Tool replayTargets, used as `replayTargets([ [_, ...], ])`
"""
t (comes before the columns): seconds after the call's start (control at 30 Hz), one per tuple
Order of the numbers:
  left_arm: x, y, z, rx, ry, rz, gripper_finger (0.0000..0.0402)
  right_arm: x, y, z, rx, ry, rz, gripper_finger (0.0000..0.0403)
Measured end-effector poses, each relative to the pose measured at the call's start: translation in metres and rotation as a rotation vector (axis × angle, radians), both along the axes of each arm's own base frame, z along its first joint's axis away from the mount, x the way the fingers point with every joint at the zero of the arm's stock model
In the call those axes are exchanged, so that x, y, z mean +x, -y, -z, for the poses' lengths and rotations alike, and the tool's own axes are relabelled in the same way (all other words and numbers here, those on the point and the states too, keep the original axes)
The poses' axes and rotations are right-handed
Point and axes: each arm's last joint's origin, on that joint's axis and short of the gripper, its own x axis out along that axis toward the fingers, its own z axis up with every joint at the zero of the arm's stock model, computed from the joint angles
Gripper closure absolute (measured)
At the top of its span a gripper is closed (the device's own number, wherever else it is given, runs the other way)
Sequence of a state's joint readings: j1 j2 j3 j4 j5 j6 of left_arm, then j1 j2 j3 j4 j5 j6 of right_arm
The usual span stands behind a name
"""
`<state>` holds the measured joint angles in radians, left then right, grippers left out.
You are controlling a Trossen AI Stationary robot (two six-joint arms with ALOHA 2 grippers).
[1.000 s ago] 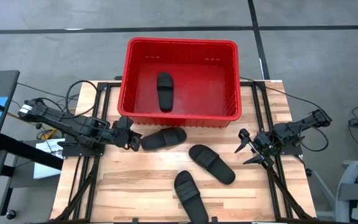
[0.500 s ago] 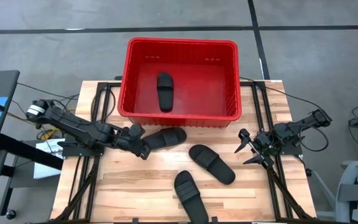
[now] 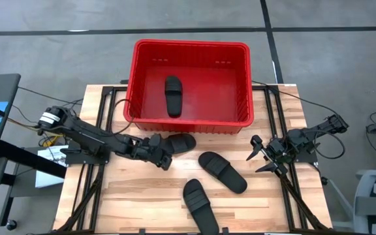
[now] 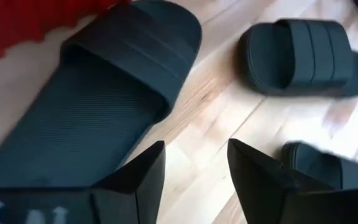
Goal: Pick and place slides into bin
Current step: Put the top slipper into the organizer bin
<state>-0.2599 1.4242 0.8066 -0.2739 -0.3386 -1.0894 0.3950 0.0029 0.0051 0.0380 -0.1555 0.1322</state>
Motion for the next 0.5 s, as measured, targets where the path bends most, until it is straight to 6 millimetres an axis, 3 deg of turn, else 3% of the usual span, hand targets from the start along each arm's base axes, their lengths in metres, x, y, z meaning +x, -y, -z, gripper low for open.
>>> replayTargets([
  [0.3,0.018,0.001,0.001,-0.059,0.146,-0.065,0.0232,0.000,0.000,0.000,0.000,0.000,0.000,0.0143],
  [0.5,0.018,-0.005,0.002,-0.042,0.135,-0.097,0.0232,0.000,0.000,0.000,0.000,0.000,0.000,0.0143],
])
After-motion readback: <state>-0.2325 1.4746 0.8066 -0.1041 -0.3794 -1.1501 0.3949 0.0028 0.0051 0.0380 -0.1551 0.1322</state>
